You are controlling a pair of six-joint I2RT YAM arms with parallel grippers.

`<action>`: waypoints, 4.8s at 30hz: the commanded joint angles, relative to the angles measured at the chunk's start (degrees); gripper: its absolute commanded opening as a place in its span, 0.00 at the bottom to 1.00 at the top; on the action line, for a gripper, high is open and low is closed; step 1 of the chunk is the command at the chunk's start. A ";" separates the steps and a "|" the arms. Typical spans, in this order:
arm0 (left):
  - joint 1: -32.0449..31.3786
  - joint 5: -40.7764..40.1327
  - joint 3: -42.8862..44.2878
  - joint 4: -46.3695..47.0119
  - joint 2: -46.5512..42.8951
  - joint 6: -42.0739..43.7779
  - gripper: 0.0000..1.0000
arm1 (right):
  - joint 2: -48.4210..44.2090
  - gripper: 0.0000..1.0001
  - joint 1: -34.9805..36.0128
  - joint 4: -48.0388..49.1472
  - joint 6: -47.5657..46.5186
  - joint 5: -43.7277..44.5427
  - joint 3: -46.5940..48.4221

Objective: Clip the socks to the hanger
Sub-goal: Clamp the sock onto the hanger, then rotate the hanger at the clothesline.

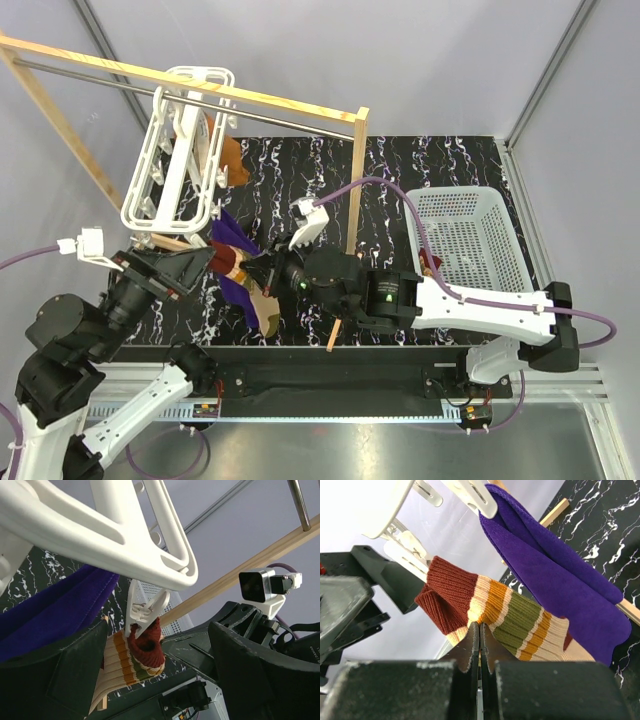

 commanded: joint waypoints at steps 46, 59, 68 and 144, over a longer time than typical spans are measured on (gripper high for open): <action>-0.19 -11.84 15.04 -12.04 -10.88 19.06 0.68 | 32.02 0.16 4.90 23.55 -37.42 17.81 13.24; -0.19 -12.10 12.94 -13.45 -11.94 17.39 0.68 | 30.27 0.24 -4.49 17.01 -27.33 23.89 5.17; -0.10 -12.54 12.58 -12.74 -11.67 17.12 0.68 | 19.64 0.30 -10.22 11.48 -24.94 22.74 -2.06; -0.19 -8.50 3.70 -7.64 -5.87 8.86 0.76 | 21.81 0.00 4.81 11.54 -27.84 14.51 3.65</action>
